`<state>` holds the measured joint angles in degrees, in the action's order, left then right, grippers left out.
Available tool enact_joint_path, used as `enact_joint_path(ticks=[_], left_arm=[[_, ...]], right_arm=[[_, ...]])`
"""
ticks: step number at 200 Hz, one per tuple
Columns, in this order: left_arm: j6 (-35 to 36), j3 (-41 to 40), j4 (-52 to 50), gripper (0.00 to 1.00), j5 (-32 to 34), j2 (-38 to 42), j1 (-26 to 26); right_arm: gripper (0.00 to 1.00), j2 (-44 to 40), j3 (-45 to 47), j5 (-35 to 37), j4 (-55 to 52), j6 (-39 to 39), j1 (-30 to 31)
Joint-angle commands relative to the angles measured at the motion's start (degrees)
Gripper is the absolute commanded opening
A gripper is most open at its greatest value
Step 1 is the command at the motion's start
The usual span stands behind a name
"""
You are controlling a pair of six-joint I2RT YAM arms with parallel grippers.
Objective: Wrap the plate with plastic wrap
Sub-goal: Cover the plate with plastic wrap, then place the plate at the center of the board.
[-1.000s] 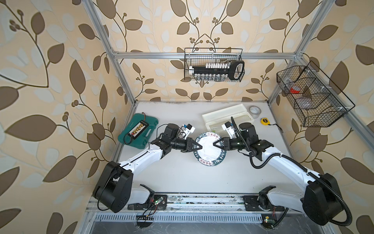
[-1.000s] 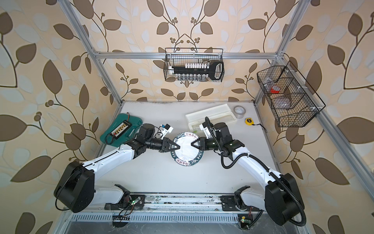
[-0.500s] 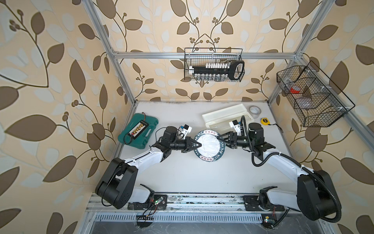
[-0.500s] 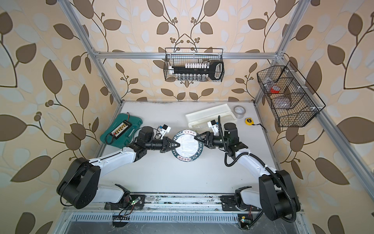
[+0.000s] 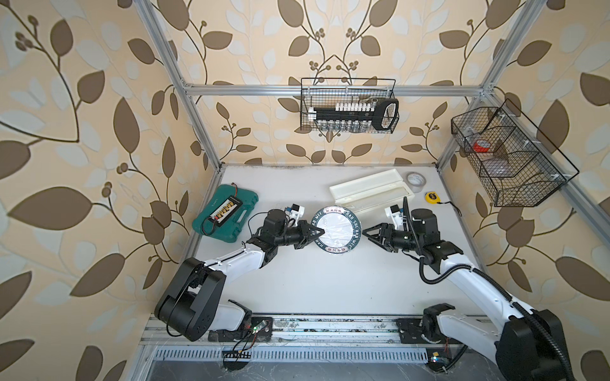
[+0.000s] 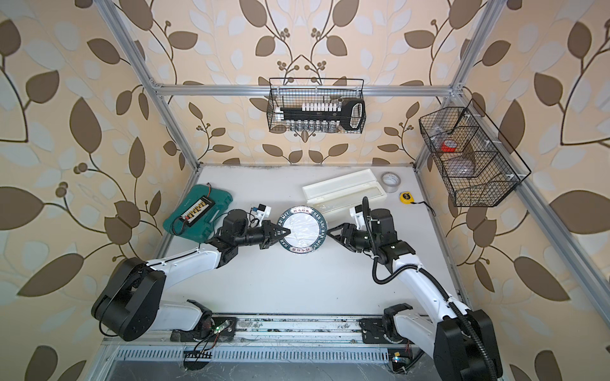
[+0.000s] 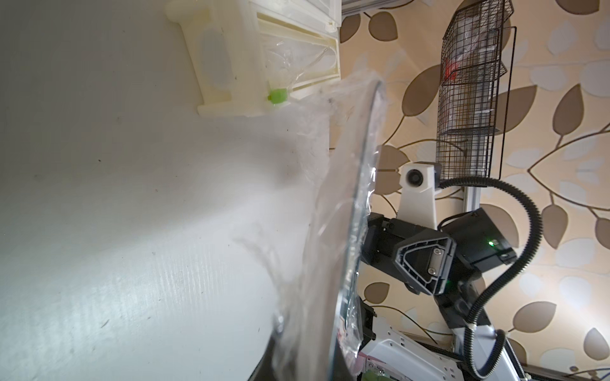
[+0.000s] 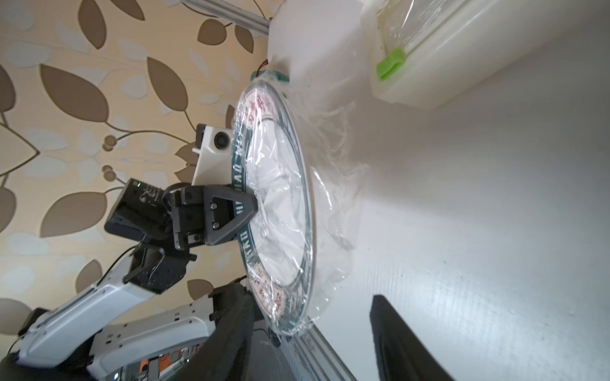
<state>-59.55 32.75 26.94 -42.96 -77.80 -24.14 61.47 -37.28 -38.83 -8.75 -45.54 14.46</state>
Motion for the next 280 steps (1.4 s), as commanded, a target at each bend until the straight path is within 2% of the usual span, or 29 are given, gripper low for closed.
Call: enact_joint_path(ticks=[1, 15, 32, 56, 70, 112, 132, 144, 166, 177, 195, 216, 230, 251, 276, 280], left_arm=[[1.54, 1.24, 1.63, 0.0, 0.24, 2.4, -0.99], [1.79, 1.37, 1.67, 0.0, 0.46, 2.54, -1.63], [2.52, 1.66, 0.76, 0.0, 0.72, 2.72, -2.42], [3.16, 1.46, 0.78, 0.0, 0.95, 2.5, -3.51], [2.58, 1.18, 2.39, 0.0, 0.86, 2.01, -3.96], [1.46, -0.2, 7.05, 0.0, 1.66, -0.61, -4.68], [0.59, -1.56, 8.71, 0.0, 1.8, -3.15, -4.91], [0.31, -2.73, 9.07, 0.02, 2.14, -3.91, -4.95], [1.05, -4.08, 5.43, 0.27, 3.95, -3.14, -4.85], [1.98, -4.16, 0.56, 0.4, 5.36, -2.1, -4.69], [3.15, -4.76, -10.13, 0.51, 8.55, 0.55, -3.76], [0.7, -7.81, -21.97, 0.57, 15.04, 5.3, -3.69], [-3.02, -11.0, -20.96, 0.59, 16.37, 8.71, -4.82], [-5.93, -11.63, -18.56, 0.61, 18.61, 11.88, -7.96], [-7.99, -11.84, -13.44, 0.61, 18.99, 11.09, -10.16], [-8.18, -11.82, -12.97, 0.61, 18.97, 10.71, -10.43]], right_arm=[[0.57, 1.34, -6.03, 15.43, -13.7, 6.08, 4.84], [0.59, 3.84, -8.01, 18.97, -15.6, 7.21, 7.9], [0.58, 6.0, -8.76, 17.57, -12.52, 6.55, 9.96], [0.42, 8.04, -9.96, 15.38, -8.39, 4.88, 11.48], [0.35, 9.74, -8.82, 11.11, -5.09, 3.82, 11.47], [0.04, 8.7, 2.8, -1.84, 14.8, -5.6, 8.83], [0.0, 7.17, 9.24, -1.98, 20.34, -9.22, 7.61], [0.0, 5.86, 12.58, -0.88, 21.71, -9.55, 7.08], [0.0, 3.63, 18.34, 1.7, 25.28, -11.58, 6.8], [0.0, 2.92, 20.6, 3.05, 27.37, -13.11, 6.5], [0.0, 2.69, 23.05, 5.29, 30.21, -16.24, 6.32], [0.0, 2.44, 24.94, 10.29, 29.44, -19.28, 7.32], [0.0, 2.07, 25.4, 14.94, 28.63, -20.16, 9.34], [0.0, 2.41, 26.09, 21.82, 28.68, -23.03, 12.88], [0.0, 3.39, 26.42, 30.83, 28.34, -27.97, 18.19], [0.03, 3.74, 26.29, 31.56, 28.21, -28.71, 18.82]])
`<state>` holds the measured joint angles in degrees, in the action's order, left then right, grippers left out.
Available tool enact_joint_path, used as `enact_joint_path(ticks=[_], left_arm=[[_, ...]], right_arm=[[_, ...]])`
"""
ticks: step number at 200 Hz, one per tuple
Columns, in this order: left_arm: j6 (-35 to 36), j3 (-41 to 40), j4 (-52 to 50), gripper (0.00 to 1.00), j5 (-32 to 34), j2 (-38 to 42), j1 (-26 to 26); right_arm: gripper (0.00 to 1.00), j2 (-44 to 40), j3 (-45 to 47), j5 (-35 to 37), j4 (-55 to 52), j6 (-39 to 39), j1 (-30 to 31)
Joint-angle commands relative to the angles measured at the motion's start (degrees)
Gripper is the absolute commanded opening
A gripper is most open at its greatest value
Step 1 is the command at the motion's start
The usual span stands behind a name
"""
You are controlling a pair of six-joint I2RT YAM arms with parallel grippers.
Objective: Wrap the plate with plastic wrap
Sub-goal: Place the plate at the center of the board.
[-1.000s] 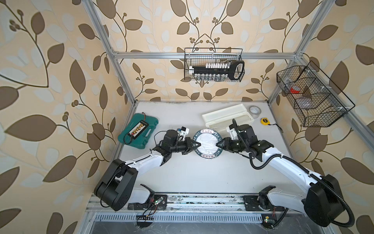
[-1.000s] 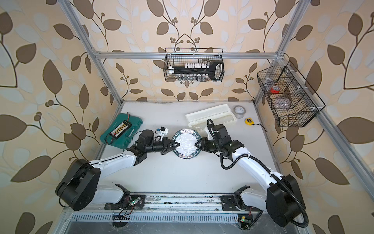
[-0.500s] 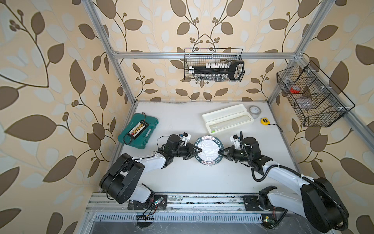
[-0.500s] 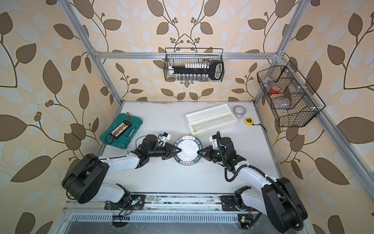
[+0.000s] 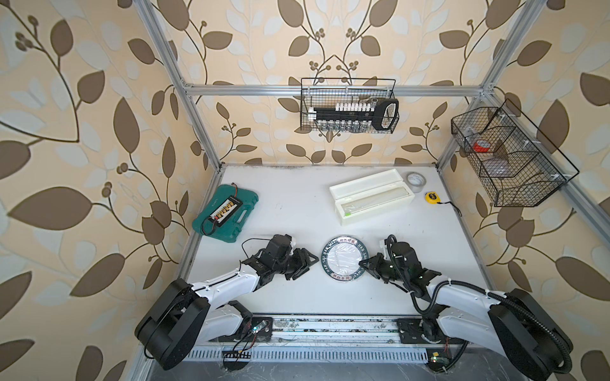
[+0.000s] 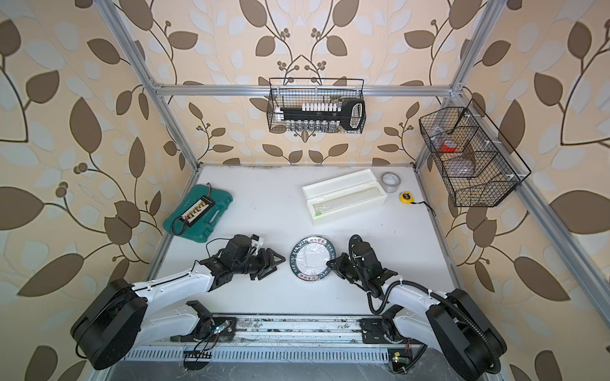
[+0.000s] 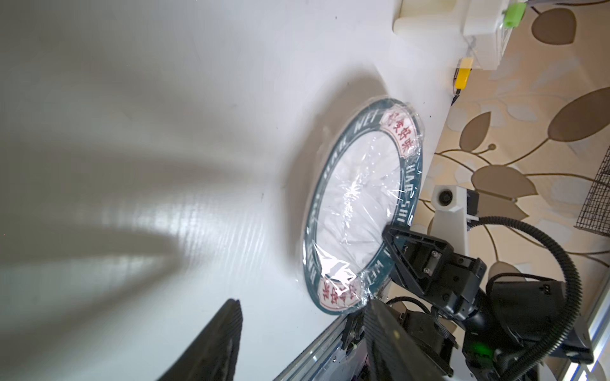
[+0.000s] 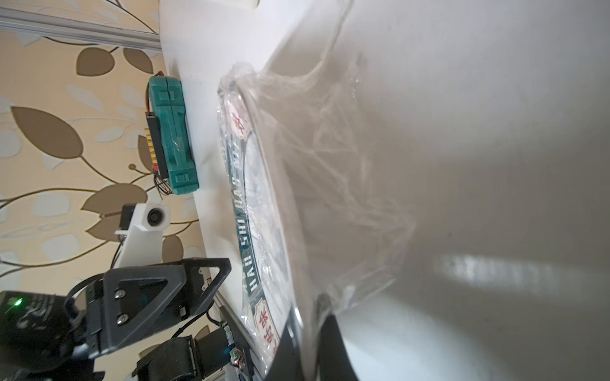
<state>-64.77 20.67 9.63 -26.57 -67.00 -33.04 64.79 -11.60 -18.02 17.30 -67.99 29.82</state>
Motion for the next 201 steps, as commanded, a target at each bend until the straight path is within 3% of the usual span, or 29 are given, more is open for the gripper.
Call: enact_joint_path(ticks=[1, 20, 33, 58, 79, 99, 123, 159, 201], left_arm=[[-3.02, 0.26, 4.43, 0.61, 2.57, -0.16, -1.57], [-3.32, 0.6, 4.87, 0.61, 2.03, -1.37, -2.21], [-3.28, 0.65, 3.99, 0.61, 1.62, -1.06, -2.26], [-3.08, 0.62, 0.73, 0.61, 1.59, 0.28, -2.89], [-4.87, -0.1, 2.87, 0.62, 2.67, -0.84, -5.35], [-6.79, -0.5, 9.28, 0.62, 3.29, -5.99, -8.01], [-7.78, 0.54, 16.3, 0.59, 2.84, -12.44, -8.9], [-5.81, 3.54, 16.18, 0.49, 3.53, -15.18, -9.07], [-2.81, 7.25, 15.84, 0.42, 3.86, -21.0, -8.43]], right_arm=[[0.03, 0.51, 0.57, 10.92, 2.19, -6.4, 3.6], [0.32, 1.64, -1.63, 10.91, -0.88, -7.62, 5.95], [0.45, 0.87, -3.37, 7.5, -6.78, -6.17, 6.12], [0.6, -6.06, -4.15, 4.03, -22.81, 1.2, 4.45], [0.68, -5.91, -8.93, 1.97, -35.92, 14.66, -1.97], [0.68, 1.65, -16.4, 2.08, -40.95, 25.93, -4.41], [0.68, 9.56, -21.66, 1.96, -38.34, 29.99, -4.39], [0.6, 16.96, -24.68, -1.52, -32.63, 30.01, -4.18], [0.35, 17.24, -20.74, -7.1, -22.66, 20.97, 1.56]])
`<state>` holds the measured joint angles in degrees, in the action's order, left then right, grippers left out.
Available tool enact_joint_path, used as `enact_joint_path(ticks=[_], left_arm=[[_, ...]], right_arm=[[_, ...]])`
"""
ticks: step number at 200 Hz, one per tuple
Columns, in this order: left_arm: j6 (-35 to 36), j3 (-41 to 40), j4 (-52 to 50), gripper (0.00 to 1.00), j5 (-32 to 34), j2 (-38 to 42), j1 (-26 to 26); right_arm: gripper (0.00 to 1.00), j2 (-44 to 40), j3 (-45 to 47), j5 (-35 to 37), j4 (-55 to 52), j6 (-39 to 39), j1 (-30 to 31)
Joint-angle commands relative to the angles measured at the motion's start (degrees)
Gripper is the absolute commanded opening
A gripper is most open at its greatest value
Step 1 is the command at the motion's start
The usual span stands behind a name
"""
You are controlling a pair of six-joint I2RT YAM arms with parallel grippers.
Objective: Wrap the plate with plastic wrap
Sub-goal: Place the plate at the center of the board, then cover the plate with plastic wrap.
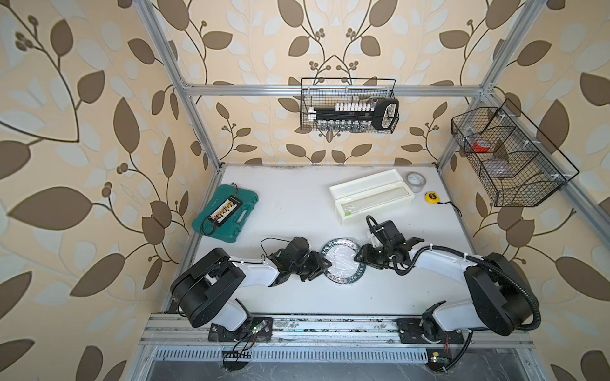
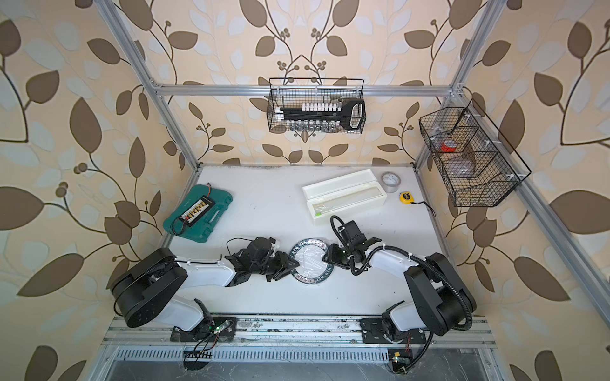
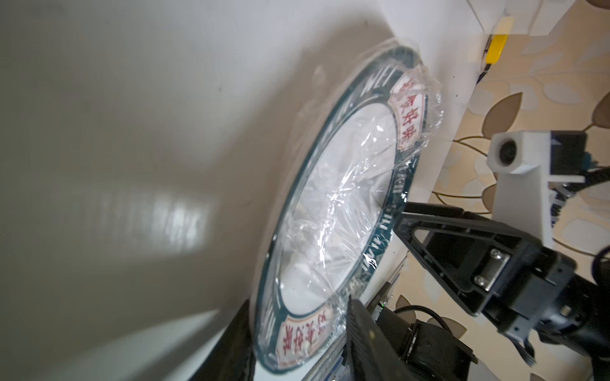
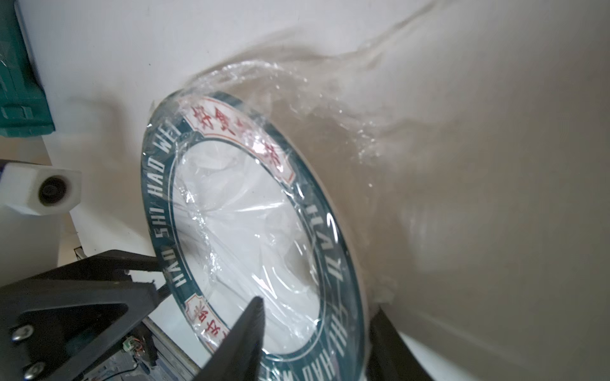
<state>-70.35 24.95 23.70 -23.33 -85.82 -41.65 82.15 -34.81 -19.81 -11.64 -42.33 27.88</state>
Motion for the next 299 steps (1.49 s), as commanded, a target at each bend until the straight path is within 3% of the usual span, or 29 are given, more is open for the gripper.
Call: enact_joint_path(ticks=[1, 35, 59, 75, 116, 153, 177, 198, 227, 242, 258, 274, 299], left_arm=[[2.81, 3.03, 1.77, 0.41, 0.6, -2.26, 0.22], [6.87, 5.91, -1.55, 0.35, -3.28, -6.03, 4.89], [12.81, 9.28, -7.57, 0.33, -6.74, -9.79, 8.25], [14.69, 9.1, -9.61, 0.36, -8.66, -11.48, 10.22], [19.23, 6.46, -20.81, 0.61, -7.69, -4.24, 16.28], [20.95, 4.07, -31.74, 0.66, -3.5, 6.44, 21.29], [16.56, 1.98, -33.02, 0.66, -3.11, 13.93, 19.28], [10.49, 1.62, -33.63, 0.67, 0.07, 19.56, 12.87], [6.14, -0.65, -34.14, 0.67, 1.03, 24.35, 10.67], [4.72, -1.92, -33.55, 0.65, 1.51, 25.9, 9.68], [2.9, -2.45, -31.91, 0.64, 2.44, 25.97, 6.96], [0.5, -2.62, -29.52, 0.63, 4.69, 25.22, 3.06], [-2.6, -4.05, -23.4, 0.61, 5.84, 21.63, -0.55]], right_arm=[[0.34, -0.13, 2.6, -5.36, 6.54, -4.96, 3.59], [0.13, -2.58, 8.04, -3.13, 13.24, -17.31, 10.4], [0.07, -2.61, 9.06, 1.55, 14.03, -22.35, 14.35], [0.07, -2.64, 9.84, 3.33, 15.11, -24.88, 14.09], [0.04, -4.23, 11.23, 8.18, 17.85, -33.74, 15.06], [0.03, -3.58, 11.16, 11.8, 17.7, -40.78, 18.31], [0.06, -3.53, 10.49, 15.02, 17.66, -44.85, 20.59], [0.24, -2.33, 9.32, 14.21, 19.47, -47.27, 22.19], [0.53, -4.49, 8.0, 8.65, 13.13, -39.79, 20.61], [0.61, -8.54, 7.25, 6.94, 4.74, -28.89, 15.47], [0.66, -9.77, 3.64, 6.48, -1.93, -13.5, 11.24], [0.67, -5.71, -2.64, 5.81, -8.47, 0.83, 8.72], [0.68, 2.43, -11.65, 6.35, -12.43, 12.09, 8.63]])
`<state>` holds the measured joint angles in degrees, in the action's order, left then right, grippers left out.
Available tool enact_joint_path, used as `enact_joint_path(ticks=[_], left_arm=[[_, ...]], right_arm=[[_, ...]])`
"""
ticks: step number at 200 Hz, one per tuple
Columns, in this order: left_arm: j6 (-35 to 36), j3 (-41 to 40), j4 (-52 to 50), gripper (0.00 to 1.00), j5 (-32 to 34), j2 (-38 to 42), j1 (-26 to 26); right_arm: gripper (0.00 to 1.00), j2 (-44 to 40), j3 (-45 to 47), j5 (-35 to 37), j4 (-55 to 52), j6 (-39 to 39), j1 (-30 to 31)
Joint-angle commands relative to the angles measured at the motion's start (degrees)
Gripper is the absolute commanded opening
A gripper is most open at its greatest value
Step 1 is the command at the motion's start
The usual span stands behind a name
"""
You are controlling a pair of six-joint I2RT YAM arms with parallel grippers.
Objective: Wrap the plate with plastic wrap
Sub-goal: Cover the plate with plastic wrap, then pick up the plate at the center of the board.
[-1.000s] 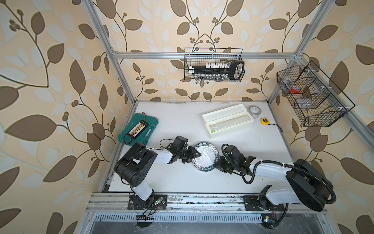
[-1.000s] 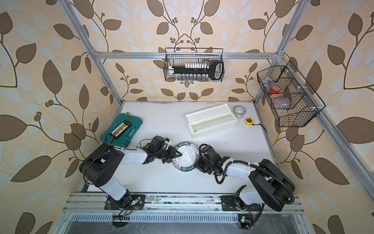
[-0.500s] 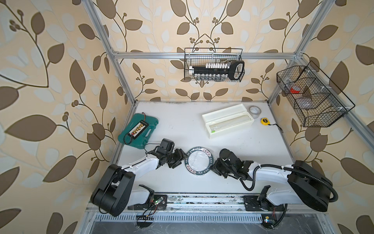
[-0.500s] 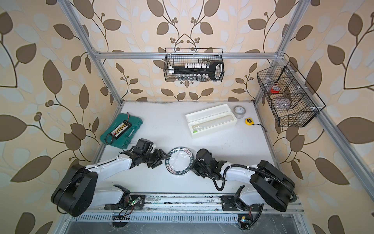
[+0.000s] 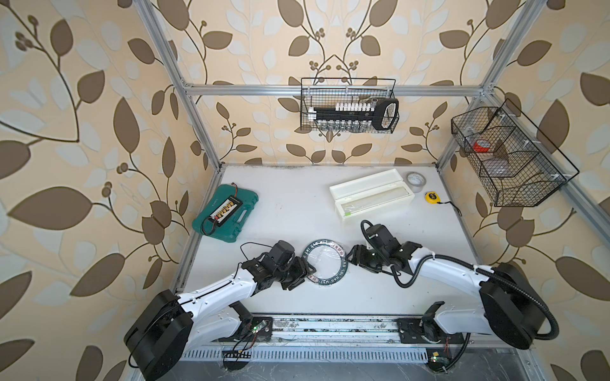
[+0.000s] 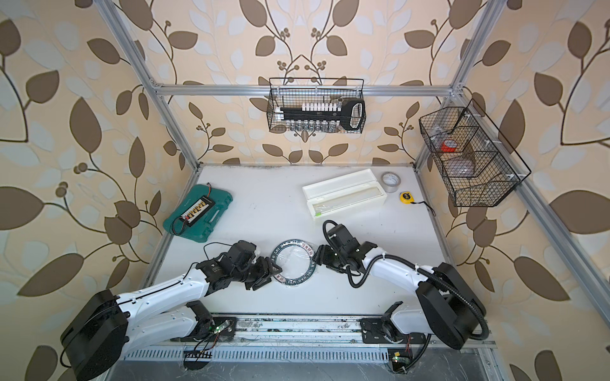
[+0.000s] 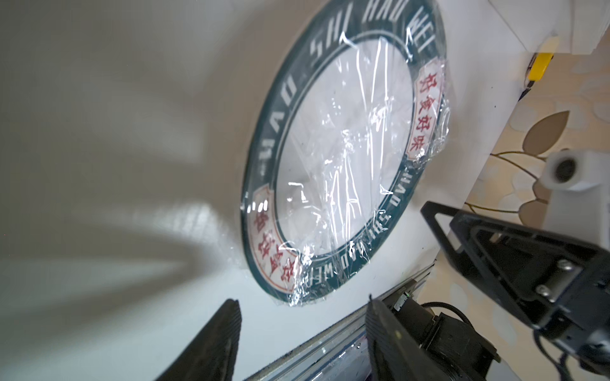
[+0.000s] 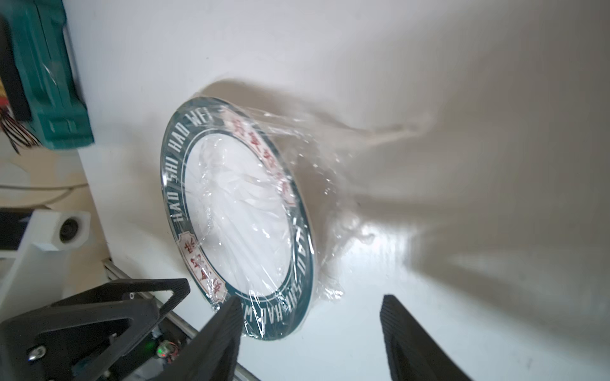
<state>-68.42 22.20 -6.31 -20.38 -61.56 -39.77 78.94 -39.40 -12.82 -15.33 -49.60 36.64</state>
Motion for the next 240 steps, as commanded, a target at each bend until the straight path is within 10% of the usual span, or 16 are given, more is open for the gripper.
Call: enact_joint_path(ticks=[1, 69, 148, 240], left_arm=[[-4.66, -1.42, 6.9, 0.61, 2.84, -2.75, -2.51], [-3.08, -0.11, 10.34, 0.57, 3.95, -7.64, -3.3], [-0.7, 0.2, 11.32, 0.51, 5.45, -10.94, -3.18], [4.2, 0.56, 19.33, 0.23, 0.83, -16.74, 1.28]], right_arm=[[0.68, 5.89, -7.3, -0.63, -8.74, 19.54, -0.15], [0.66, 19.19, -24.0, 9.04, -13.02, 26.28, 2.02], [0.65, 23.95, -22.42, 4.97, -10.59, 23.61, 2.81], [0.62, 16.35, -6.17, -32.53, 18.08, 9.26, -4.66]])
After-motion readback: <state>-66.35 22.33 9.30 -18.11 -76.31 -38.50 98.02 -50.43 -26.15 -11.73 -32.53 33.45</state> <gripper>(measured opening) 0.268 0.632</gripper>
